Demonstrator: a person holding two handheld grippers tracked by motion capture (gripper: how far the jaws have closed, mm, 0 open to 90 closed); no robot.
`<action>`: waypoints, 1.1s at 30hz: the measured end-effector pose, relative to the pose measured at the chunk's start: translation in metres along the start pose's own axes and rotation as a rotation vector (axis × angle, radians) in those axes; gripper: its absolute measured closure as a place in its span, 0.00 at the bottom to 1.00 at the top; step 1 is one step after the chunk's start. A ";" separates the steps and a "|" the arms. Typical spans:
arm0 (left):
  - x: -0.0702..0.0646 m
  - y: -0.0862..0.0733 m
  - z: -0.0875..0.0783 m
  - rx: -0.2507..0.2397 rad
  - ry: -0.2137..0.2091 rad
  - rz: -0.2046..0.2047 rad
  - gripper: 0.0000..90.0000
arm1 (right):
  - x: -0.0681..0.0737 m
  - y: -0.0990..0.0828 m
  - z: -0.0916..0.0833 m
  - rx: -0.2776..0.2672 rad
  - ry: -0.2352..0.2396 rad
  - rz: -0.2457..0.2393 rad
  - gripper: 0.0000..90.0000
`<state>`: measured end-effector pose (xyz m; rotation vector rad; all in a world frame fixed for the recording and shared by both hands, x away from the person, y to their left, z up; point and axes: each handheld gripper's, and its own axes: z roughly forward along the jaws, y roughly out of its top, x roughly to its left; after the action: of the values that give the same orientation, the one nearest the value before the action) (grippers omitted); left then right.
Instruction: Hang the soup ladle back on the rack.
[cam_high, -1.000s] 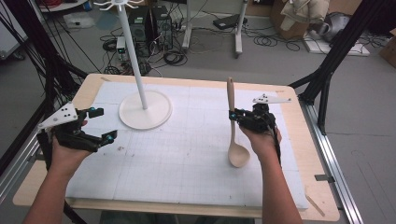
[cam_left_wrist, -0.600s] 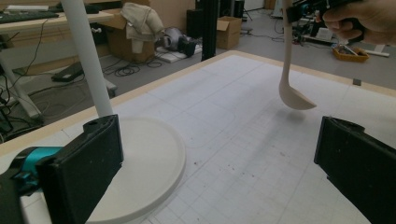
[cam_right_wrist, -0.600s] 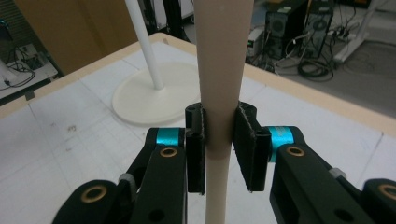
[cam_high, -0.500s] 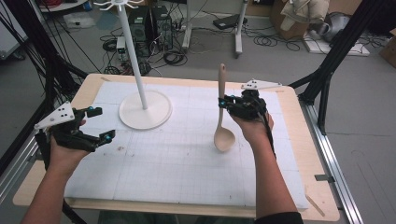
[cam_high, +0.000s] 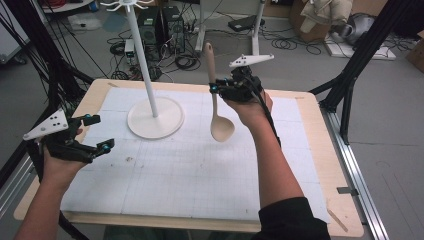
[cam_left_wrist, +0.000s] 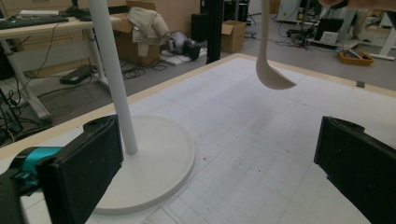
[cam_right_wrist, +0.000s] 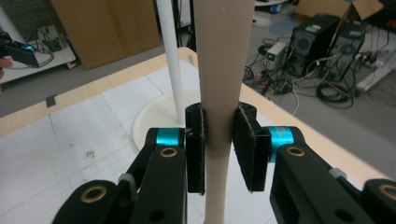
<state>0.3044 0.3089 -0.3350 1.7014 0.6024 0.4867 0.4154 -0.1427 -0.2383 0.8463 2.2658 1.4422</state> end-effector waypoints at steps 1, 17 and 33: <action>0.000 0.000 0.000 0.000 0.000 0.000 0.02 | 0.000 0.005 0.002 0.001 0.007 -0.004 0.84; 0.000 0.001 -0.007 -0.003 0.010 0.003 0.02 | -0.003 0.061 0.024 0.074 0.069 -0.085 0.84; 0.000 0.001 -0.005 0.007 0.014 0.009 0.02 | 0.001 0.116 0.057 0.141 0.111 -0.157 0.84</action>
<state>0.3013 0.3124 -0.3332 1.7090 0.6077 0.5038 0.4815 -0.0654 -0.1588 0.6248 2.4788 1.3022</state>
